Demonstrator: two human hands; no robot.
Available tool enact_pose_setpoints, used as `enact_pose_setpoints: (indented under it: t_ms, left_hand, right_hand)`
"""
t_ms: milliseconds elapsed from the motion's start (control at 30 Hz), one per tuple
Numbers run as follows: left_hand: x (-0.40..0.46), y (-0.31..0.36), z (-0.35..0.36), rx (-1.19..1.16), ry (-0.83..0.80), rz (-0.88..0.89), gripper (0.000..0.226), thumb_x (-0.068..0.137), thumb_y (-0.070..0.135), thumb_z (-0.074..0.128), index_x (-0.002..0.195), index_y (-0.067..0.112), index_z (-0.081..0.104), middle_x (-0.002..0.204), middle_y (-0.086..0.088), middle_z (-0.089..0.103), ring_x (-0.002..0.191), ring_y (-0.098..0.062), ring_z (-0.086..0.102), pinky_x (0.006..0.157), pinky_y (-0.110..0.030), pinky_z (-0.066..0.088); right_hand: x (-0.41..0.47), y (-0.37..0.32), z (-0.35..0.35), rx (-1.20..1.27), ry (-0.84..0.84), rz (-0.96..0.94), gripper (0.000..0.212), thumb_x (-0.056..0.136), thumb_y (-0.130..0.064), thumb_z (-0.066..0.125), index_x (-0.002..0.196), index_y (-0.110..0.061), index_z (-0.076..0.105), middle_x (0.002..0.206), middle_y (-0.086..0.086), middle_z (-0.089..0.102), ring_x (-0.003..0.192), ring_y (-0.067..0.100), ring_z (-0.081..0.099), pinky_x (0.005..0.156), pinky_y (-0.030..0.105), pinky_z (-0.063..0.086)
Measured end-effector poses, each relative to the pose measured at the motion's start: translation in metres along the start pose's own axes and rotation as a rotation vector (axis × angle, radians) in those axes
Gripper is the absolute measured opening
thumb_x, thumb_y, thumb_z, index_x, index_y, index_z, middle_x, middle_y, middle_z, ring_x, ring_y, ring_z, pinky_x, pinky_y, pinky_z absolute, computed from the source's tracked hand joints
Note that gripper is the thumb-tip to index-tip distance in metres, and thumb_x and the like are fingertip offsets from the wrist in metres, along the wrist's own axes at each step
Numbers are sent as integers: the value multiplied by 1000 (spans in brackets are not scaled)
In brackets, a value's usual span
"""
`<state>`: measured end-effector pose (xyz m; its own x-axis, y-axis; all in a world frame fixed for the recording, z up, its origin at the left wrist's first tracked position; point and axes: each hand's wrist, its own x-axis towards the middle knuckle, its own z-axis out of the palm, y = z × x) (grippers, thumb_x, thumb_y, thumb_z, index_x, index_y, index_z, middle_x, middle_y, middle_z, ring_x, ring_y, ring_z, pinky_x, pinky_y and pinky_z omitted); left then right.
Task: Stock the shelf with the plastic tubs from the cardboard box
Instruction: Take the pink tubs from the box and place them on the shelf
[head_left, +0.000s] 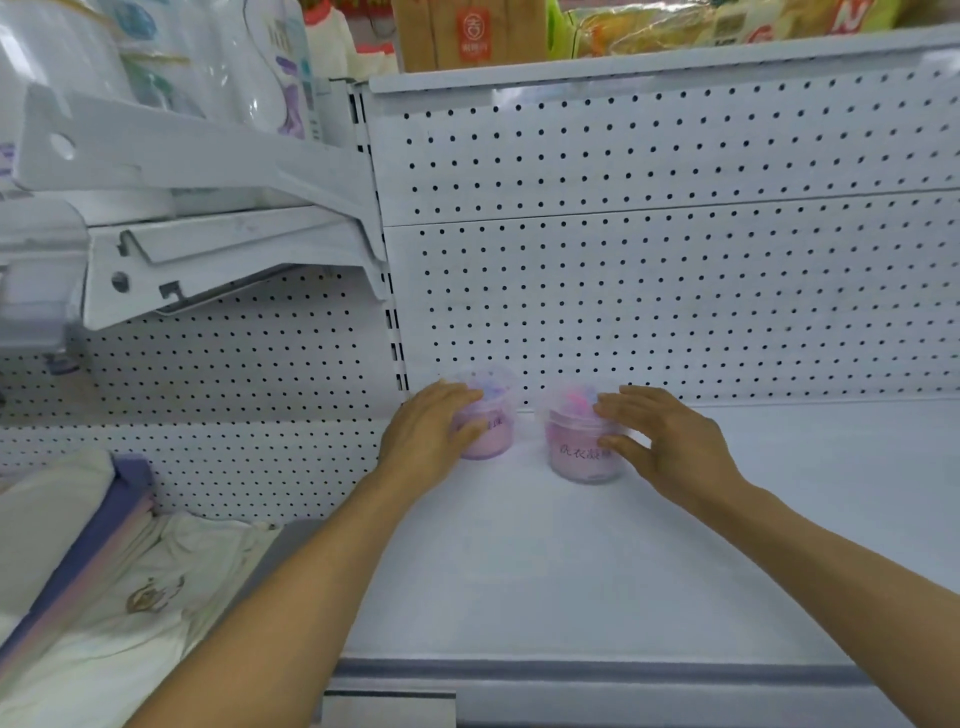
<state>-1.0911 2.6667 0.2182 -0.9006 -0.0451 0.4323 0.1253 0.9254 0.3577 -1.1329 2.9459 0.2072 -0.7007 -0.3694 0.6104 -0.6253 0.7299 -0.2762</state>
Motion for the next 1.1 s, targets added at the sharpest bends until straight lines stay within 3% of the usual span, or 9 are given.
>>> enact_pose_setpoints:
  t_ms: [167, 367, 467, 533, 600, 800, 900, 1000, 1100]
  left_hand:
    - [11, -2, 1, 197, 101, 7, 35, 92, 40, 57, 125, 31, 60, 130, 10, 57, 122, -15, 45, 91, -30, 31]
    - [12, -7, 3, 229, 106, -28, 36, 91, 41, 56, 126, 32, 59, 129, 8, 56, 121, -17, 44, 91, -31, 31]
    - [12, -2, 1, 290, 70, -58, 41, 91, 45, 54, 130, 32, 54, 134, 7, 53, 125, -18, 42, 97, -34, 30]
    - [8, 13, 1, 269, 71, -58, 50, 90, 46, 55, 136, 28, 49, 140, 3, 49, 131, -20, 38, 104, -37, 26]
    - [-2, 36, 1, 219, 116, 7, 56, 89, 47, 57, 139, 24, 46, 143, 0, 46, 134, -21, 36, 109, -39, 24]
    - [-56, 143, 26, 164, 172, 247, 63, 88, 61, 35, 136, 22, 46, 137, -1, 51, 131, -24, 42, 109, -46, 31]
    - [-87, 208, 50, 90, 162, 287, 59, 90, 60, 36, 138, 25, 44, 138, 1, 51, 130, -21, 42, 109, -42, 31]
    - [-120, 279, 80, -32, 122, 325, 55, 91, 57, 39, 138, 29, 43, 137, 6, 51, 123, -12, 40, 99, -30, 33]
    - [-153, 349, 117, -123, 32, 404, 55, 91, 57, 39, 139, 31, 41, 136, 8, 51, 121, -8, 37, 93, -26, 32]
  right_hand:
    - [24, -2, 14, -96, -42, 45, 34, 89, -37, 62, 123, -30, 63, 130, -16, 58, 125, 8, 47, 77, 29, 47]
    - [37, -3, 20, -151, -125, 75, 37, 93, -33, 54, 130, -28, 55, 136, -14, 52, 129, 10, 40, 80, 29, 42]
    - [33, 1, 15, -152, -187, -4, 49, 91, -34, 58, 138, -24, 47, 145, -5, 44, 136, 18, 35, 96, 34, 40]
    - [25, 6, 7, -153, -229, -40, 61, 89, -38, 60, 144, -24, 38, 153, -1, 33, 142, 24, 26, 110, 42, 31]
    - [11, 12, -7, -167, -196, -34, 64, 90, -42, 58, 146, -25, 34, 156, 0, 28, 144, 24, 23, 113, 48, 26]
    - [-74, 34, -78, -168, 77, 46, 48, 90, -41, 57, 134, -20, 52, 144, 4, 48, 126, 27, 49, 104, 44, 39]
    - [-132, 53, -122, -222, 122, 92, 47, 92, -44, 50, 133, -22, 52, 137, 2, 54, 113, 25, 59, 88, 39, 49]
    - [-202, 77, -170, -283, 123, 162, 49, 91, -46, 41, 133, -22, 51, 132, 2, 58, 100, 23, 65, 67, 34, 53]
    - [-275, 109, -213, -323, 110, 249, 48, 91, -43, 44, 132, -20, 53, 129, 5, 60, 100, 26, 65, 64, 37, 56]
